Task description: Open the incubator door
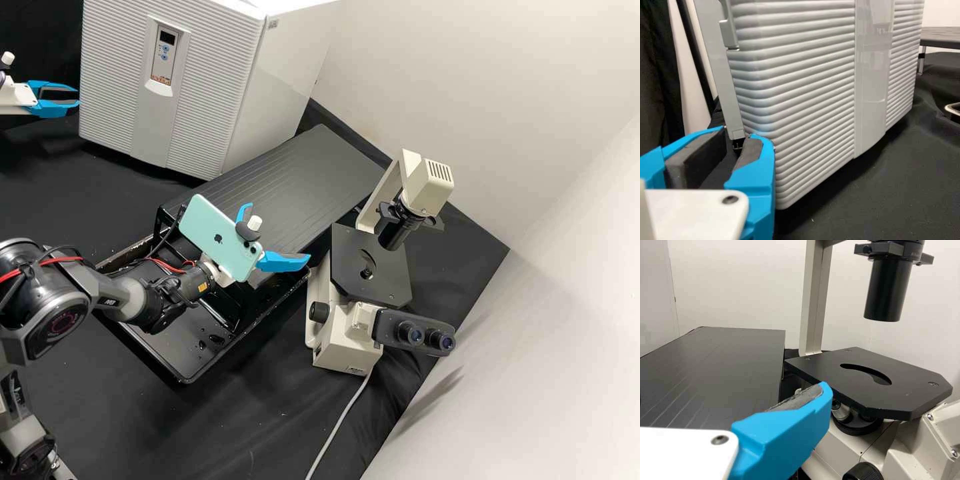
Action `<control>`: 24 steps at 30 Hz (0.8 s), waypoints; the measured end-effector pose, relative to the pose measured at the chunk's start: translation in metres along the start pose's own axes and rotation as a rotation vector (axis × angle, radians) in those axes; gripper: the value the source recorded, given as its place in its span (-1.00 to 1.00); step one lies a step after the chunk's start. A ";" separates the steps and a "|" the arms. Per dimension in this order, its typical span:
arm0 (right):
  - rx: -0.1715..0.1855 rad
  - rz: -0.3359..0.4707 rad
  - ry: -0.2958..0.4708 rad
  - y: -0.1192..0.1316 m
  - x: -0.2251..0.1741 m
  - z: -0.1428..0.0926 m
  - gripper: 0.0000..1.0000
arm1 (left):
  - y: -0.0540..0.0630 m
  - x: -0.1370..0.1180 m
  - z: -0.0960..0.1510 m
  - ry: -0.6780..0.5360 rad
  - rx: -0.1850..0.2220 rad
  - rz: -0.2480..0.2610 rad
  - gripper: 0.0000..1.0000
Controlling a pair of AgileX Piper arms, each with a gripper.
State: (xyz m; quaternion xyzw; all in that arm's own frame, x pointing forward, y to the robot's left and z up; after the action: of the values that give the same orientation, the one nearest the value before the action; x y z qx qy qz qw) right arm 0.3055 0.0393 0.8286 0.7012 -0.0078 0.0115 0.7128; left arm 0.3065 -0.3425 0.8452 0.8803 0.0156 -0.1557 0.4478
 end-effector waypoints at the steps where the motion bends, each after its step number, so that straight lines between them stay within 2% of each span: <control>1: 0.000 0.000 0.000 0.000 0.000 0.000 1.00 | 0.000 0.000 0.000 0.002 -0.002 0.000 -1.00; 19: 0.000 0.000 0.000 0.000 0.000 0.000 1.00 | 0.000 0.000 -0.001 0.002 -0.001 0.000 -1.00; 24: 0.000 0.000 0.000 0.000 0.000 0.000 1.00 | 0.006 -0.006 0.006 0.003 0.013 0.005 -1.00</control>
State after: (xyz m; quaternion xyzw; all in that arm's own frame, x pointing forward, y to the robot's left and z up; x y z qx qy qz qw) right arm 0.3055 0.0393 0.8286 0.7012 -0.0078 0.0115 0.7128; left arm 0.2999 -0.3505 0.8484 0.8836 0.0130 -0.1532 0.4424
